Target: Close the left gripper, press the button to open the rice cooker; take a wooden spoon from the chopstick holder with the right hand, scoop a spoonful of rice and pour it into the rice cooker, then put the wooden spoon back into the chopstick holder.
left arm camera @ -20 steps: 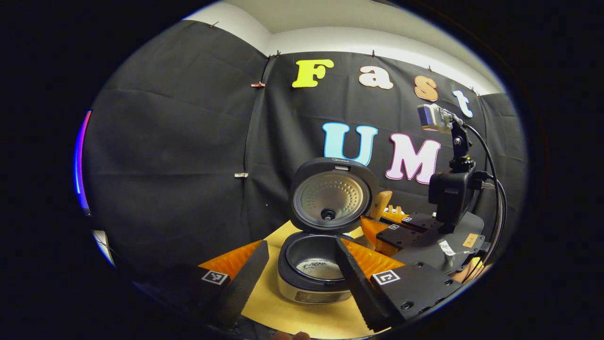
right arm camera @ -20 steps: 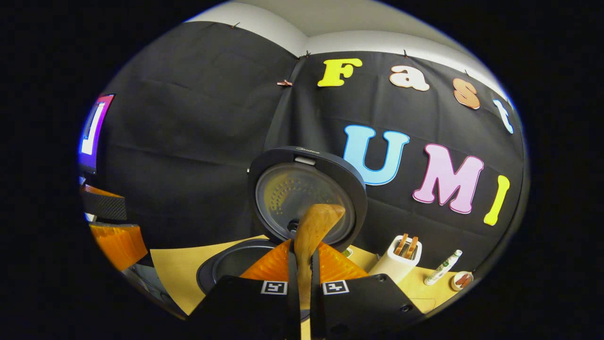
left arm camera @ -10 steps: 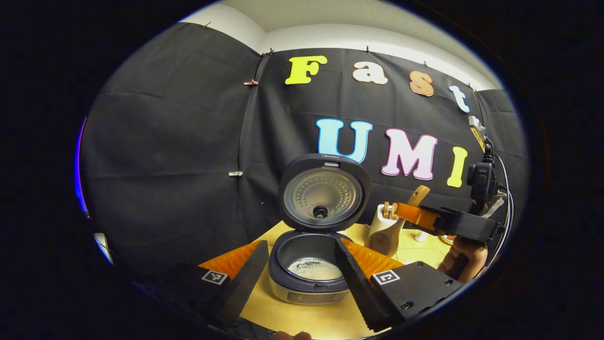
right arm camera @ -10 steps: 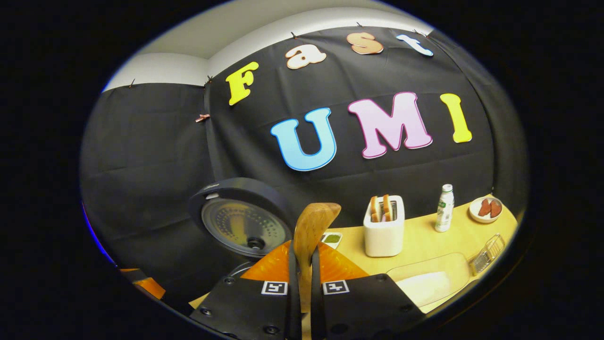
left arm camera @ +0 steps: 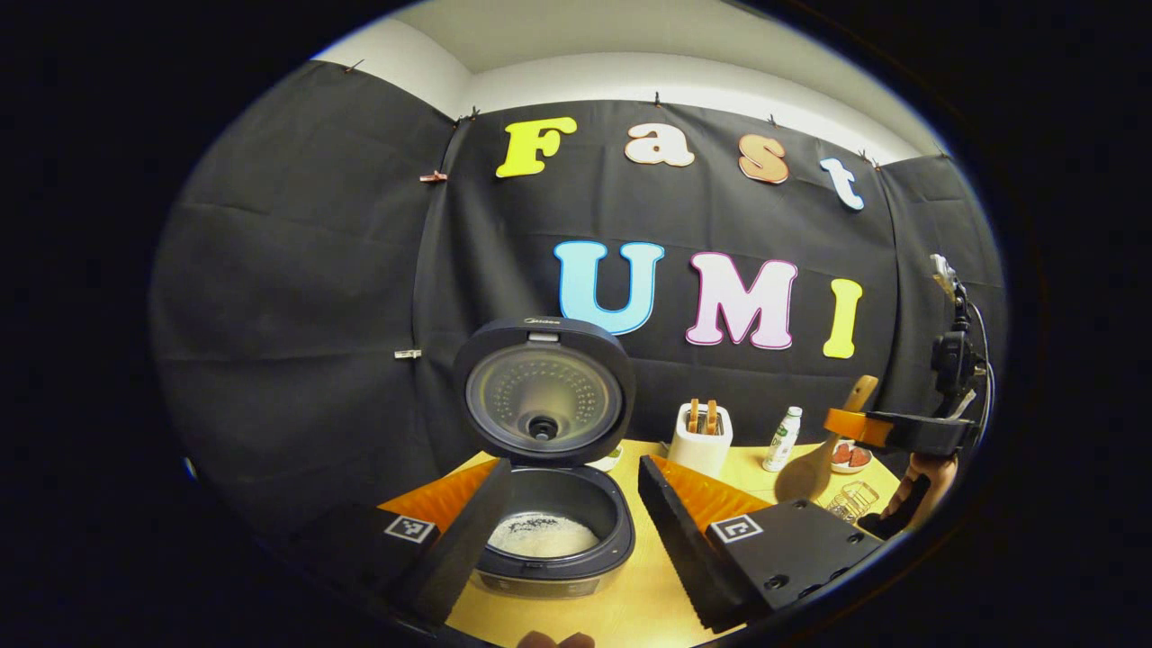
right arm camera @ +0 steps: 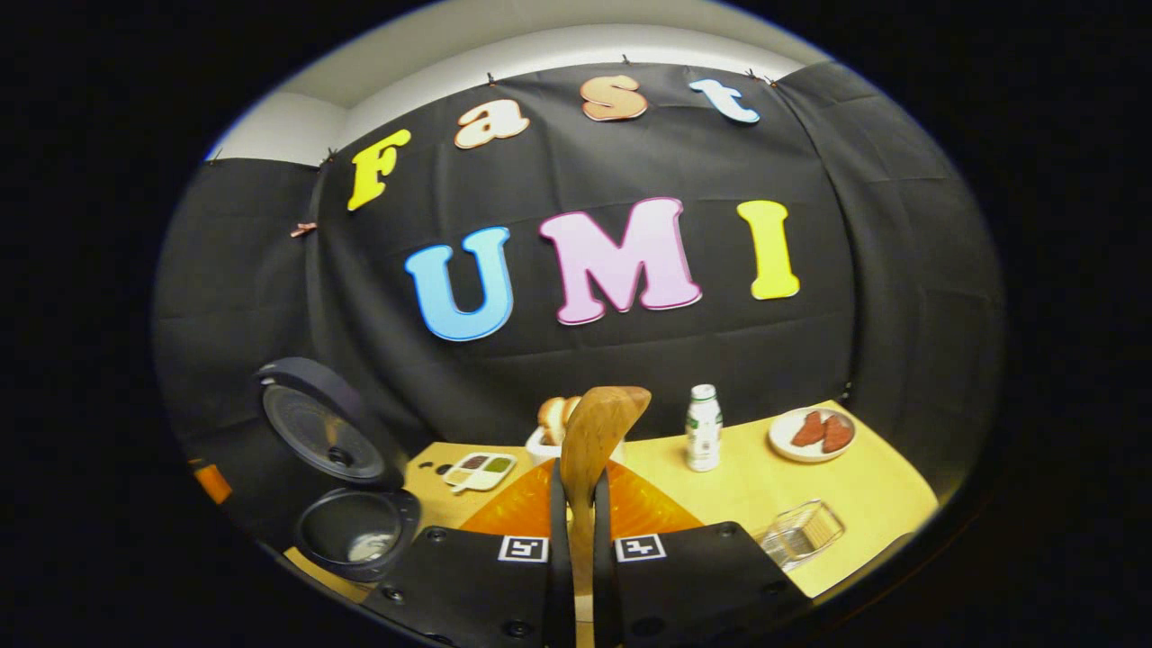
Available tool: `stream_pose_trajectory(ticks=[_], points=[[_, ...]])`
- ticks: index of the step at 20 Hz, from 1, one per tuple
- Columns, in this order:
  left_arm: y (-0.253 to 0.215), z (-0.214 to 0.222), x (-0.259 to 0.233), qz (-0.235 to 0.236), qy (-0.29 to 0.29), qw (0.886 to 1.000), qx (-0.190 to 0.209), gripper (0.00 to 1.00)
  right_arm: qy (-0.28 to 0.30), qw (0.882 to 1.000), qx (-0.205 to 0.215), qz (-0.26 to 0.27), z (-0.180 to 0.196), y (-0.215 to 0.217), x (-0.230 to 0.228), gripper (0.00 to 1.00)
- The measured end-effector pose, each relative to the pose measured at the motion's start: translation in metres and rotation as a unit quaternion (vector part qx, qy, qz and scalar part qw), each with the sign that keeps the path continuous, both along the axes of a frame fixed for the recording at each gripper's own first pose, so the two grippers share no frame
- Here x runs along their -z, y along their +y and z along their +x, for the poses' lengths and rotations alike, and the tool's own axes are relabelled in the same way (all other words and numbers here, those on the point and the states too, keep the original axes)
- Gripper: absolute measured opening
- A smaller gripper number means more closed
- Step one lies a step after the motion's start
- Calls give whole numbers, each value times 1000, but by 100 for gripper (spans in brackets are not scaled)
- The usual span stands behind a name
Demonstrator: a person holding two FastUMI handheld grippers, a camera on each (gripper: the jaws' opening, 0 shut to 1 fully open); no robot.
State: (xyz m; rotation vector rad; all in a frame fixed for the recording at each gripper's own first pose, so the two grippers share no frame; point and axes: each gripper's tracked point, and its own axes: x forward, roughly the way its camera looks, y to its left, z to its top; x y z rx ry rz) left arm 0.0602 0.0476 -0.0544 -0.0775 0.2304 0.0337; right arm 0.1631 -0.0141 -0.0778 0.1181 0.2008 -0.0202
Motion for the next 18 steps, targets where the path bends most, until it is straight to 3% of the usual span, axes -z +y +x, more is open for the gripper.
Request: stream_pose_trajectory(ticks=[4,8,14,15,18], points=[[-14,4,-6,17,-3,1000,-10,95,20,998,48,-28,7,-95,15,12],[-25,1,-11,31,-5,999,-19,95,41,995,81,-46,11,-159,35,12],[-42,-6,-13,37,-3,999,-26,95,86,989,96,-68,8,-192,75,12],[-43,-7,-14,37,-3,999,-27,95,94,988,97,-71,6,-193,81,8],[-46,-9,-15,38,-5,999,-28,95,124,985,97,-76,0,-195,97,14]])
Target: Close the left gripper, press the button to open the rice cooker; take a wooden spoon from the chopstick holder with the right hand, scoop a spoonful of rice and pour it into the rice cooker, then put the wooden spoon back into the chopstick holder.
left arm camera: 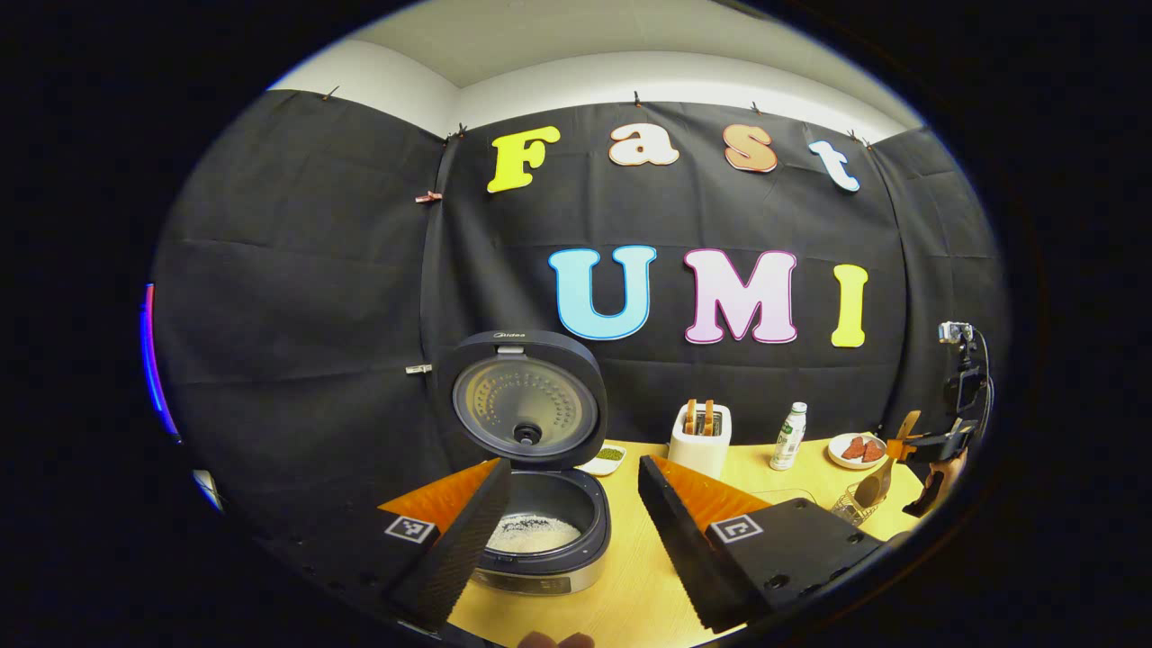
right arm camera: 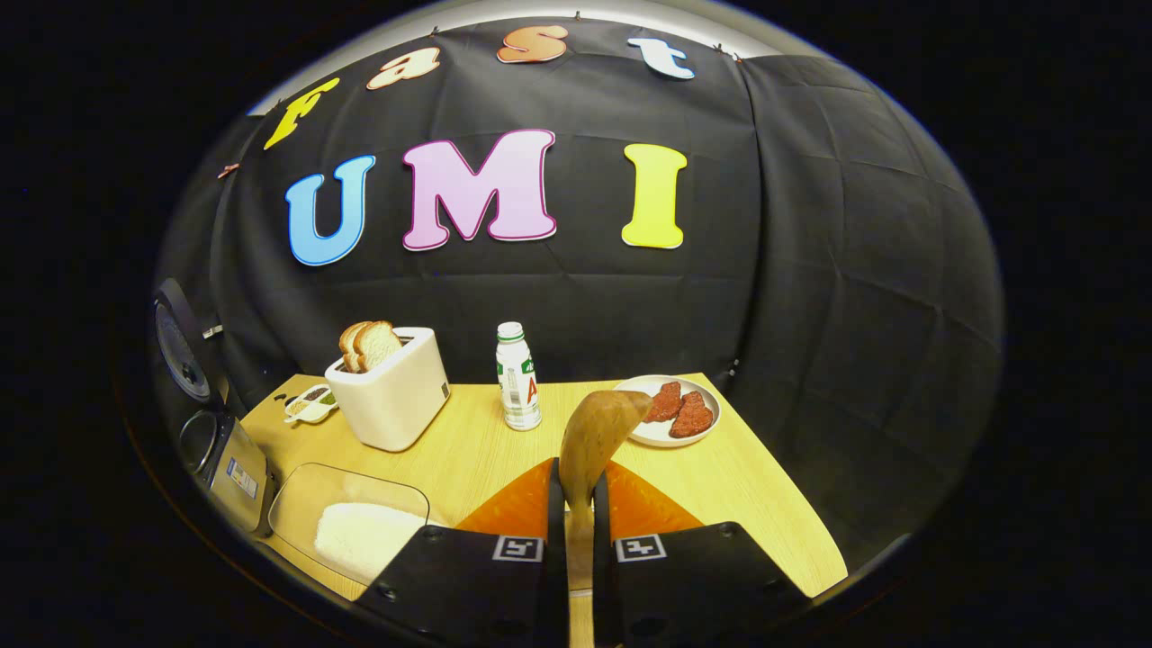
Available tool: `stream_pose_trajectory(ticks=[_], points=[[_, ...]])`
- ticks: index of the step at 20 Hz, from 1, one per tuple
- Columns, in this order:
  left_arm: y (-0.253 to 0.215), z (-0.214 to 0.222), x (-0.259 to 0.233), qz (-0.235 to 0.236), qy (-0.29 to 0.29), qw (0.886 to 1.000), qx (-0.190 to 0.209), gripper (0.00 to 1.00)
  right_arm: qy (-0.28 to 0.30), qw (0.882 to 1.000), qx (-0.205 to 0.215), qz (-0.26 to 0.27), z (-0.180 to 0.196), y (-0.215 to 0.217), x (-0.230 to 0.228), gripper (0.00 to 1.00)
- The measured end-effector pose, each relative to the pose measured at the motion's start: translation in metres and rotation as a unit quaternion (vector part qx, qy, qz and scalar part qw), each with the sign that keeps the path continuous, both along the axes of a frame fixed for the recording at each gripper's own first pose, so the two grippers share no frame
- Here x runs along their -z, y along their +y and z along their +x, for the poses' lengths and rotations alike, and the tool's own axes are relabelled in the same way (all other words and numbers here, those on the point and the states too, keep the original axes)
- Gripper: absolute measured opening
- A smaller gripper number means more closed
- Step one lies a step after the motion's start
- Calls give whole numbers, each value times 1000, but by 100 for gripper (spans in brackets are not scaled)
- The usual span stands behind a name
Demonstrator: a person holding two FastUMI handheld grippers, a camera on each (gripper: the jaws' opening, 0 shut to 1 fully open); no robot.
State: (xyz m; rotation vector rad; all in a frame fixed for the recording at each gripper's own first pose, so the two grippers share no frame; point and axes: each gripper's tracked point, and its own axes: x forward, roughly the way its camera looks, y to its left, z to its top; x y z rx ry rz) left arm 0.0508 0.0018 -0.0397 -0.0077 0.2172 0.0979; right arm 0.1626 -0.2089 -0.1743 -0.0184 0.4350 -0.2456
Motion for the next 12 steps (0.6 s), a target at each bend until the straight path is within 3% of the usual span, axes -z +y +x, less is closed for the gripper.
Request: stream_pose_trajectory(ticks=[6,9,12], points=[[-4,-1,-5,3,-6,1000,5,95,8,999,43,13,-16,-15,6,36],[-4,-1,-8,3,-9,1000,8,95,1,996,88,16,-25,-28,-4,40],[-4,1,-7,4,-10,1000,10,95,-13,994,104,0,-30,-34,-17,47]])
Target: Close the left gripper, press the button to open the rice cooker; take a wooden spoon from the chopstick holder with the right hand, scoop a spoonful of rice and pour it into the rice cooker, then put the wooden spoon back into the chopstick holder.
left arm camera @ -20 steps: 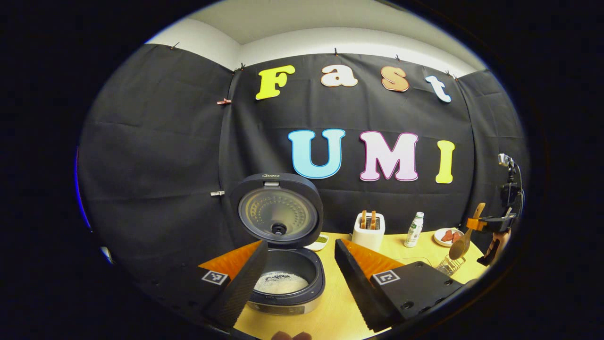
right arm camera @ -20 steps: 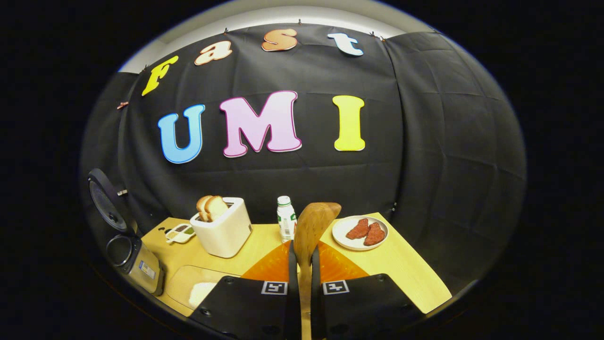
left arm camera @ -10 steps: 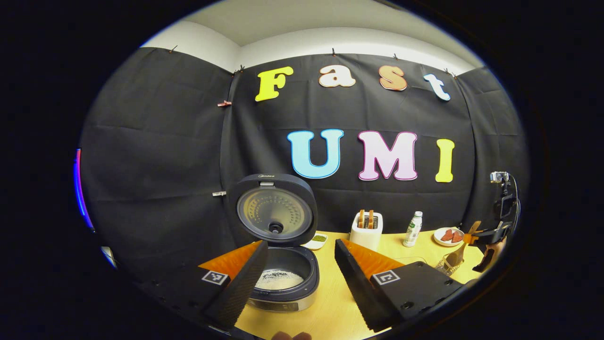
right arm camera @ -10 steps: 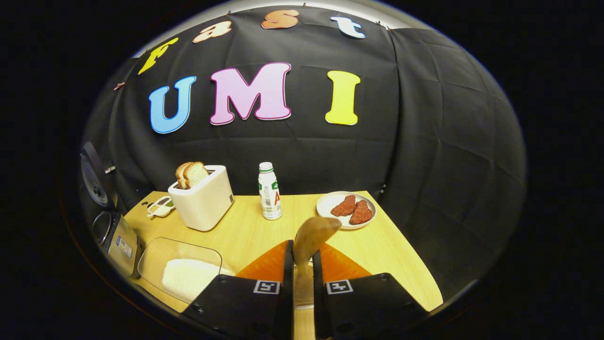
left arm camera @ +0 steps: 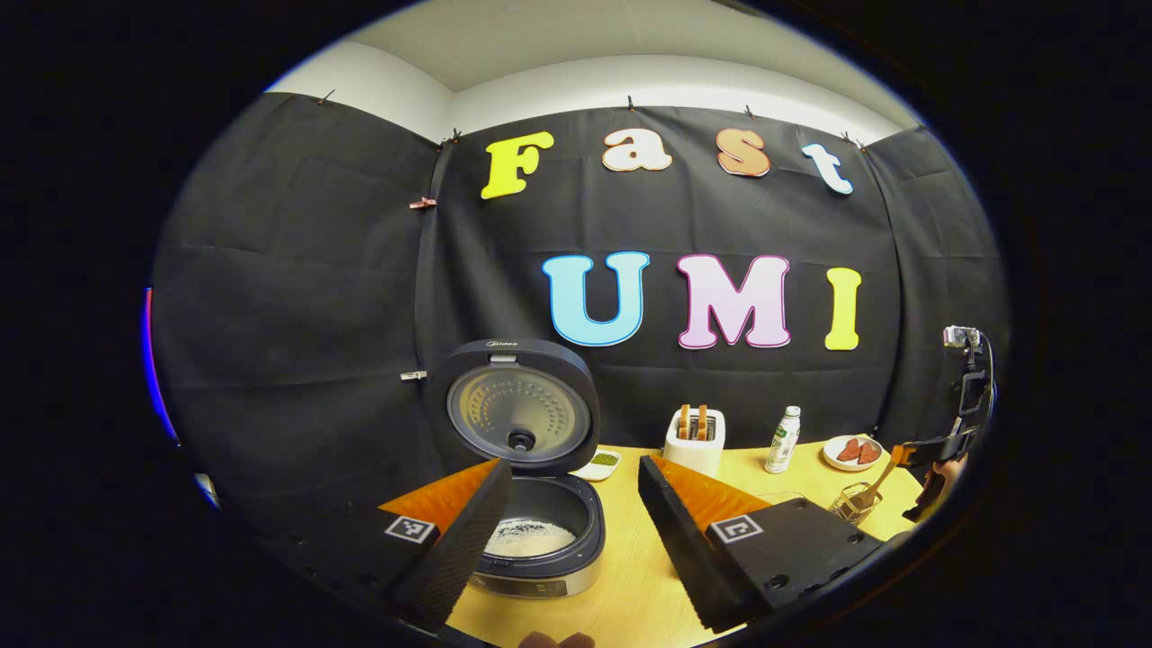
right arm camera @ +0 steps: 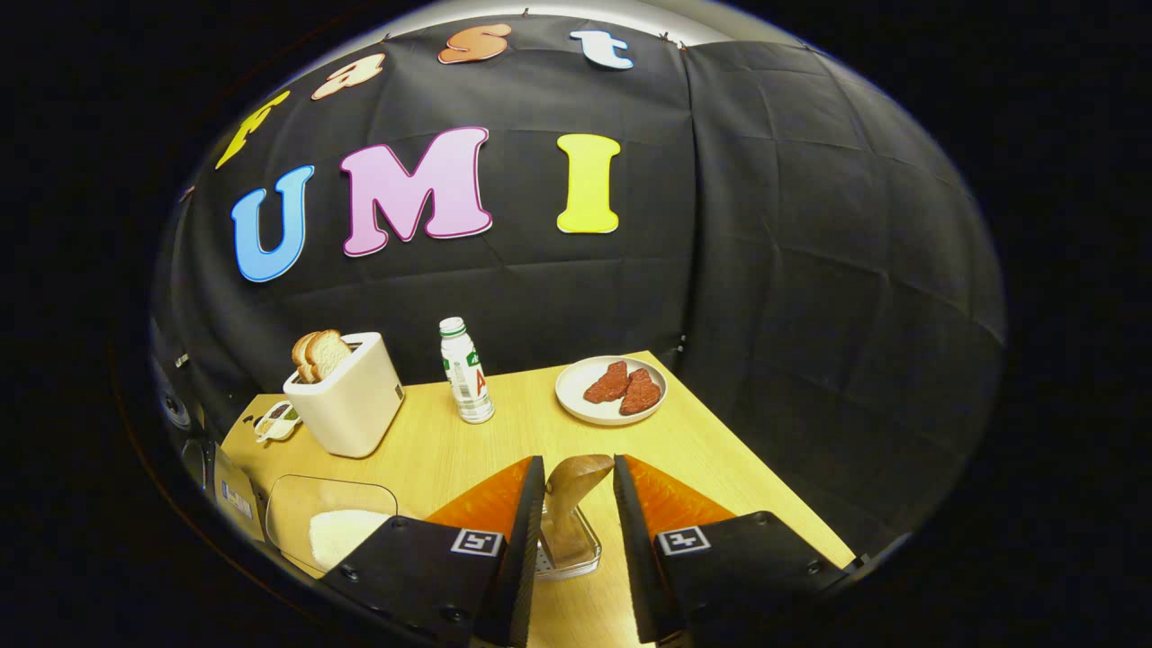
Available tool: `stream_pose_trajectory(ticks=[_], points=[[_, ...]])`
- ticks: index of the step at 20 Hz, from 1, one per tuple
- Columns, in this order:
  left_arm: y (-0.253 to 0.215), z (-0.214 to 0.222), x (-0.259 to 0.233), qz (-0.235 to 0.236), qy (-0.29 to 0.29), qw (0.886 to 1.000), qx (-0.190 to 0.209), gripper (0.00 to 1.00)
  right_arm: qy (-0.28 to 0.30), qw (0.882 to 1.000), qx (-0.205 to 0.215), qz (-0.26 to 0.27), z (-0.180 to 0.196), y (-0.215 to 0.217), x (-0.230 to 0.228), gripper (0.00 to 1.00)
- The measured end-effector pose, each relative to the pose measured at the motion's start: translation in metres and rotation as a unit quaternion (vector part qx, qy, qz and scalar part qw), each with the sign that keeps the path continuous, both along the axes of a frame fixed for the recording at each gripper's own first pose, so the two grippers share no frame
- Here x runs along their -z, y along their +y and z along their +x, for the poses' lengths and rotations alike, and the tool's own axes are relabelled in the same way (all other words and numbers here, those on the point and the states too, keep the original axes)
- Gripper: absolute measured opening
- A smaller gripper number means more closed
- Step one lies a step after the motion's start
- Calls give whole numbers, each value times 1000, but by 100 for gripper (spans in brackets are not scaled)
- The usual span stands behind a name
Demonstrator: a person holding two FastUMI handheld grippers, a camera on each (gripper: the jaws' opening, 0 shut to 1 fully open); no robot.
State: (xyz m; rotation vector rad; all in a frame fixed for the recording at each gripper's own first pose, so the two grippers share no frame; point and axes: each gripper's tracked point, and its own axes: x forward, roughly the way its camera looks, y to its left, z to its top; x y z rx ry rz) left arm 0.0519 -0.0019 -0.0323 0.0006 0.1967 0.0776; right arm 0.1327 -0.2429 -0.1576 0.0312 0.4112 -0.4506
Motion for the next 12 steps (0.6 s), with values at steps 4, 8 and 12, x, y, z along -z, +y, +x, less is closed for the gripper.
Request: stream_pose_trajectory(ticks=[4,8,12], points=[[3,7,-8,-2,-12,1000,3,95,-46,999,-15,-20,-3,9,-39,48],[14,30,-18,-5,-28,1000,5,95,-70,996,-38,-35,-8,32,-61,26],[39,68,-38,22,-51,998,6,95,-84,994,-73,-21,-14,69,-73,8]])
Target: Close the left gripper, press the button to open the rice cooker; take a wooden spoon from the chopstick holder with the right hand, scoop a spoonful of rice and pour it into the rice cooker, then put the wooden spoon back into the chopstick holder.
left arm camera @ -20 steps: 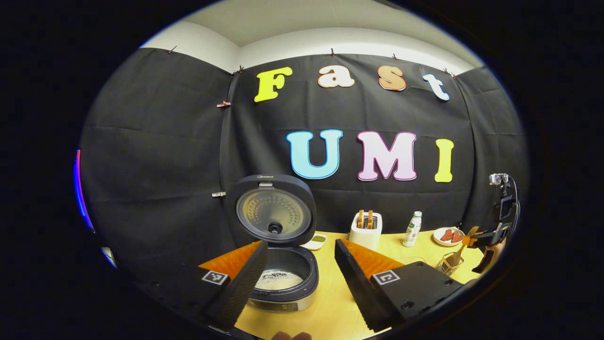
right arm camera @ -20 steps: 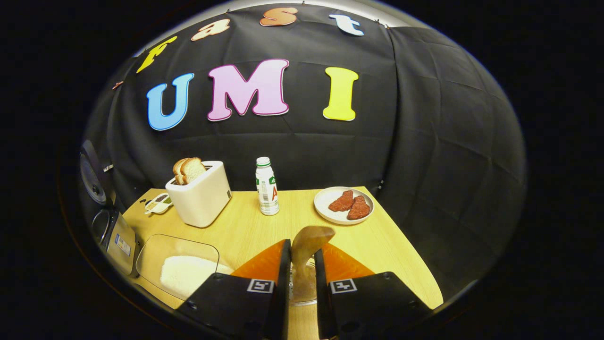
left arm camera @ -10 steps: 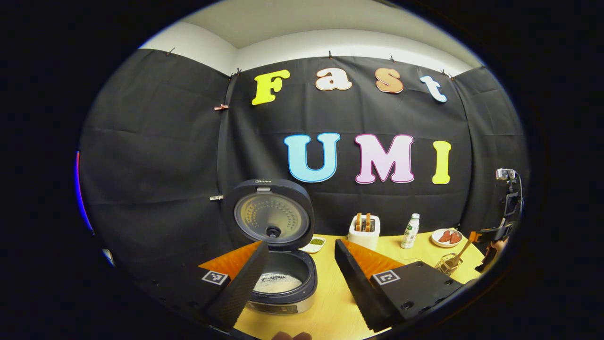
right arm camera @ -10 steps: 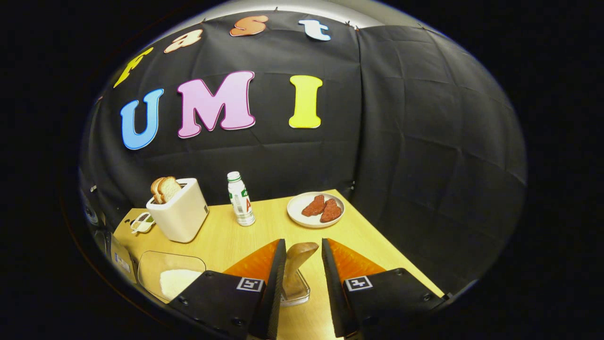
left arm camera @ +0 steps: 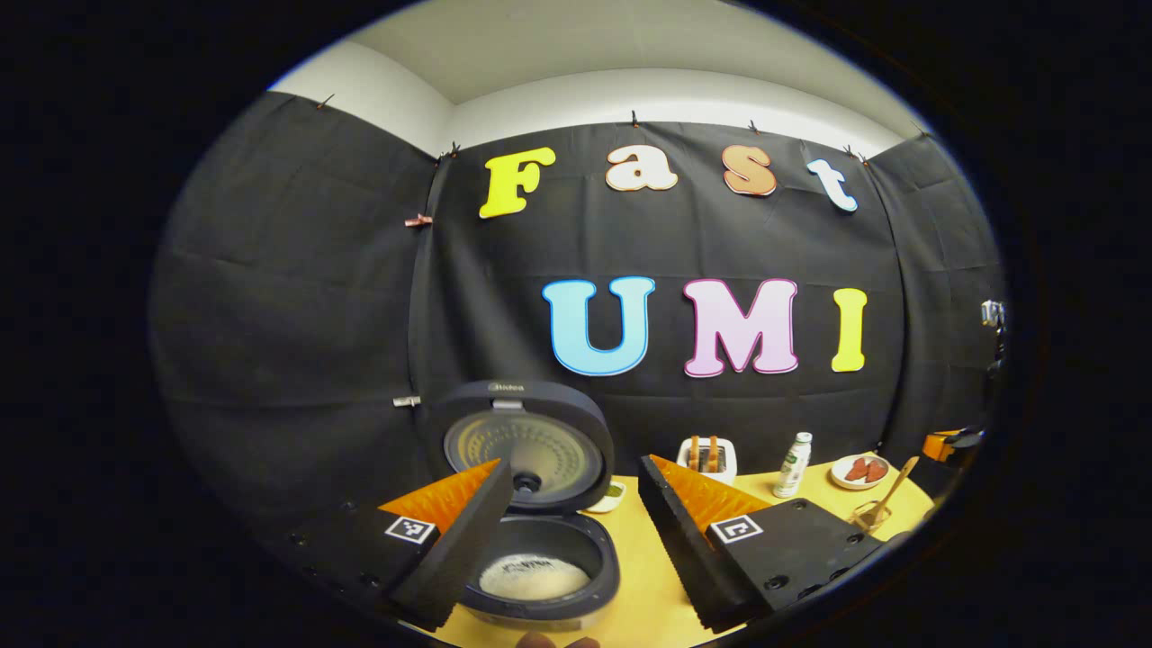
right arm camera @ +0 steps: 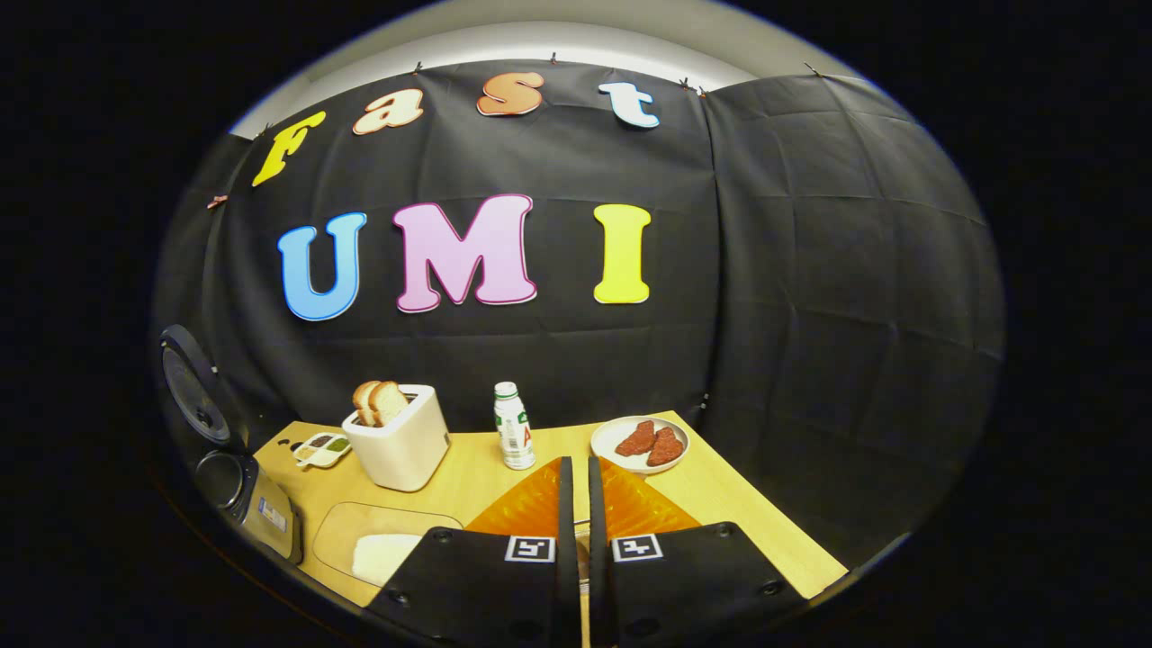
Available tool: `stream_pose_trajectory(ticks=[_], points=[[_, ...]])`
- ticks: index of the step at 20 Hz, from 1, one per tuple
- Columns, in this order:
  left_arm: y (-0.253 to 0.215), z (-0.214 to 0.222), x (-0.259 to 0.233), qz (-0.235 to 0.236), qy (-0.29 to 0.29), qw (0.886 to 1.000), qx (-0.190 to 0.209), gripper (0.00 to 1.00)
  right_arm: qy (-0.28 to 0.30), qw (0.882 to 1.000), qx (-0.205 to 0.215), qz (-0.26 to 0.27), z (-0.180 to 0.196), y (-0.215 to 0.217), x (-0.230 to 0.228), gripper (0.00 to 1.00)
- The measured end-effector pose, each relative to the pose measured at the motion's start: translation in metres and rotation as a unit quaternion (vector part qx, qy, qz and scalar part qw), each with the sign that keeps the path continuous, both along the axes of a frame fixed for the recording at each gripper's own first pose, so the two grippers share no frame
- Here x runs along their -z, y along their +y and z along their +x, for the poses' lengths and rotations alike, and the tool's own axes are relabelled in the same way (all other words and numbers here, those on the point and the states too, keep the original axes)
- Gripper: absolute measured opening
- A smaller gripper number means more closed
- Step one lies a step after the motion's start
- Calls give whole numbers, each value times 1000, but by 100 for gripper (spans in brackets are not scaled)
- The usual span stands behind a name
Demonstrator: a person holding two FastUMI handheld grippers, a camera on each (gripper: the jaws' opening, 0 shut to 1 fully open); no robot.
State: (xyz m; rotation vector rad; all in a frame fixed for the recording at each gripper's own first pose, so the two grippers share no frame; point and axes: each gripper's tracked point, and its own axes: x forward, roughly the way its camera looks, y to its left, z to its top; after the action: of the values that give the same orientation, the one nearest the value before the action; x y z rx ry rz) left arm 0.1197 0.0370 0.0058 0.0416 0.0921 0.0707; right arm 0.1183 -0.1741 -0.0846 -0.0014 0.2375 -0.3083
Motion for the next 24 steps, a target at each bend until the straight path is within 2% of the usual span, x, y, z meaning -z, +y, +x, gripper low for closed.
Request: stream_pose_trajectory(ticks=[2,6,9,10,17,19,21,24], points=[[10,24,-15,8,-15,1000,5,95,3,1000,-23,-3,-1,17,1,8],[26,72,-44,-6,-34,999,15,95,3,998,-59,-16,-5,50,-3,9],[32,105,-61,22,-46,998,26,95,-7,997,-76,-20,-6,69,-11,9],[37,117,-61,29,-43,998,27,92,-8,997,-80,-18,-7,74,-11,10],[56,170,-31,21,-14,1000,19,97,-9,995,-96,-1,-10,97,-14,12],[58,179,-24,20,-5,1000,21,99,-5,996,-85,9,-12,93,-13,43],[59,186,-15,14,10,1000,23,96,-7,997,-78,14,-12,93,-15,47],[64,193,-1,13,31,999,17,96,-11,997,-77,7,-17,93,-20,81]])
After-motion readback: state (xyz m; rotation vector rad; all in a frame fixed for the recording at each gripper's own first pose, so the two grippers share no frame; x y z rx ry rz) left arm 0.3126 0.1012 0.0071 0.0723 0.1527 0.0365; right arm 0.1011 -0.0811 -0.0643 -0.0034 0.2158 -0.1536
